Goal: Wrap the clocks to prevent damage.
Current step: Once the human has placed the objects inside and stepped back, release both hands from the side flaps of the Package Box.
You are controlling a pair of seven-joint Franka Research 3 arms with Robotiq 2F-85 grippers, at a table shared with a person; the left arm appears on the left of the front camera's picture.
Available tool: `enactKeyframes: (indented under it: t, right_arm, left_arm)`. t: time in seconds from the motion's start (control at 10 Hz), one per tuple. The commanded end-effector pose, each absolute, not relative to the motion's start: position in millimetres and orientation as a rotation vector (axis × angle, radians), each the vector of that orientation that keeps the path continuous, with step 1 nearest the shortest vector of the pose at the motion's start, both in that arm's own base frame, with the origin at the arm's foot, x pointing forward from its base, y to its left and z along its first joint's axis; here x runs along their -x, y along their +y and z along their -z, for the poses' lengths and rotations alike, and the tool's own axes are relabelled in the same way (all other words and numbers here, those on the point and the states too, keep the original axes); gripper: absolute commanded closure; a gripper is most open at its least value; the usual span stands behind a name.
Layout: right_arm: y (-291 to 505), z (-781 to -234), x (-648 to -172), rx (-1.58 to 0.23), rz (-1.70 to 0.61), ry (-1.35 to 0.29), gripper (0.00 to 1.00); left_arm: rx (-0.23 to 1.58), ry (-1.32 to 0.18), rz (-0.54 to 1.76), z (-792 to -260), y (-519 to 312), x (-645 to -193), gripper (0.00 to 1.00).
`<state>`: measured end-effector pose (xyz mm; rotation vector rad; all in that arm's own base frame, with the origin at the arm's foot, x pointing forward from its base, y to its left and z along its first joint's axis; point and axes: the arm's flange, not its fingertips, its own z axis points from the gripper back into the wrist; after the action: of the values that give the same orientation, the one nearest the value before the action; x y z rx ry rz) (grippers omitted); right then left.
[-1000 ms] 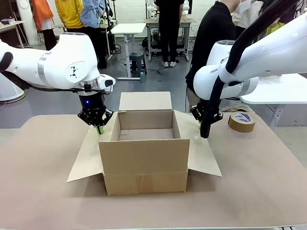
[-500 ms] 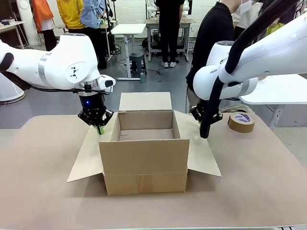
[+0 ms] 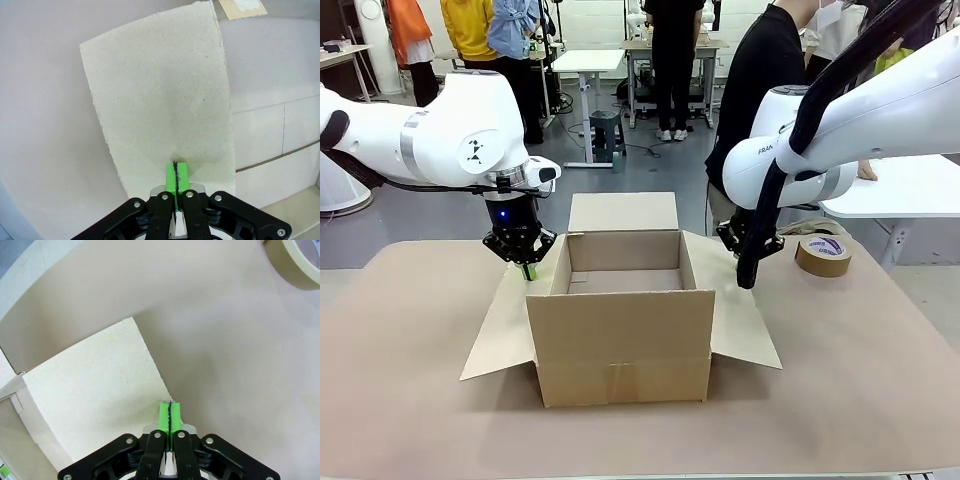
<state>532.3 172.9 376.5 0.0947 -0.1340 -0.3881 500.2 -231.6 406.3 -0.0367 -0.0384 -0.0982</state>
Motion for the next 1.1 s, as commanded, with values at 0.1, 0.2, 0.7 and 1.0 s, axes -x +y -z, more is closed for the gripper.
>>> enactKeyframes:
  t: [0.1, 0.2, 0.7, 1.0]
  right_arm:
    - [173.9, -377.6, -533.5, -0.097, 0.386, -0.136, 0.99]
    - [173.9, -377.6, -533.5, -0.097, 0.386, -0.136, 0.99]
    - [173.9, -377.6, -533.5, -0.097, 0.386, -0.136, 0.99]
    - [173.9, -377.6, -533.5, -0.097, 0.386, -0.136, 0.99]
  left_arm:
    - [0.034, -0.03, 0.089, -405.2, -231.2, -499.8, 1.0]
    - [0.034, -0.03, 0.089, -405.2, -231.2, -499.8, 1.0]
    - [0.034, -0.03, 0.089, -405.2, -231.2, -499.8, 1.0]
    - [0.034, -0.03, 0.089, -405.2, -231.2, -499.8, 1.0]
